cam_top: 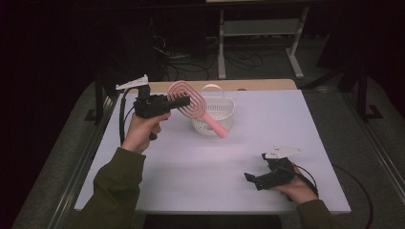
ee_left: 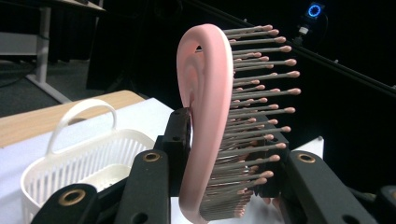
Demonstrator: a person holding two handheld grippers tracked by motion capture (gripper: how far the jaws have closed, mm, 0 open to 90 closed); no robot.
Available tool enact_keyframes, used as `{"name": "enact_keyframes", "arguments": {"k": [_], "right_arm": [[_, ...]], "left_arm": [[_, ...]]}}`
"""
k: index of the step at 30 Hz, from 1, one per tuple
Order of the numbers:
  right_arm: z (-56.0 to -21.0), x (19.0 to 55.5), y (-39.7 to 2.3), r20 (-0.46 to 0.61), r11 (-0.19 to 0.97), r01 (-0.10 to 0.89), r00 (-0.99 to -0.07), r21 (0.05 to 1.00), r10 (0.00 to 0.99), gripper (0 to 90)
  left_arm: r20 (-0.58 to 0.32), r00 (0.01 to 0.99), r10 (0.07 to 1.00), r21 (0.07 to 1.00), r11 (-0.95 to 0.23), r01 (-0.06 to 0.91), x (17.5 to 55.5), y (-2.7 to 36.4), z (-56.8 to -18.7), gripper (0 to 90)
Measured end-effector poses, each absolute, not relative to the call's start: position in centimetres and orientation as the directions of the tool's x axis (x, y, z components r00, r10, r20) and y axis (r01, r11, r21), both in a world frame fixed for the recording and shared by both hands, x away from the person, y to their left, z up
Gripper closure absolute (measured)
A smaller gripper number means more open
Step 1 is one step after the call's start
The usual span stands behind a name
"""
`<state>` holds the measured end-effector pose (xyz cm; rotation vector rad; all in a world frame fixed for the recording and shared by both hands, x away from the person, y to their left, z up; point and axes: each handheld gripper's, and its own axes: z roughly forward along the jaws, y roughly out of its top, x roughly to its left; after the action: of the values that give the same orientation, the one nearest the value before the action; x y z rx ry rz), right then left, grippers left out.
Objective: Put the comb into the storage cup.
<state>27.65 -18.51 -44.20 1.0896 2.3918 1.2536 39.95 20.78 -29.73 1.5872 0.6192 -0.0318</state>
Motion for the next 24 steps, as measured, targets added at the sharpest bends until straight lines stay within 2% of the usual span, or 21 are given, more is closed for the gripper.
{"name": "enact_keyframes", "arguments": {"k": [24], "right_arm": [[-44.1, 27.6, -18.5, 0.133, 0.353, 0.508, -0.696, 0.785, 0.705, 0.0]], "left_arm": [[-0.392, 0.833, 0.391, 0.914, 0.067, 0.399, 43.7, 20.7, -29.4, 64.8]]}}
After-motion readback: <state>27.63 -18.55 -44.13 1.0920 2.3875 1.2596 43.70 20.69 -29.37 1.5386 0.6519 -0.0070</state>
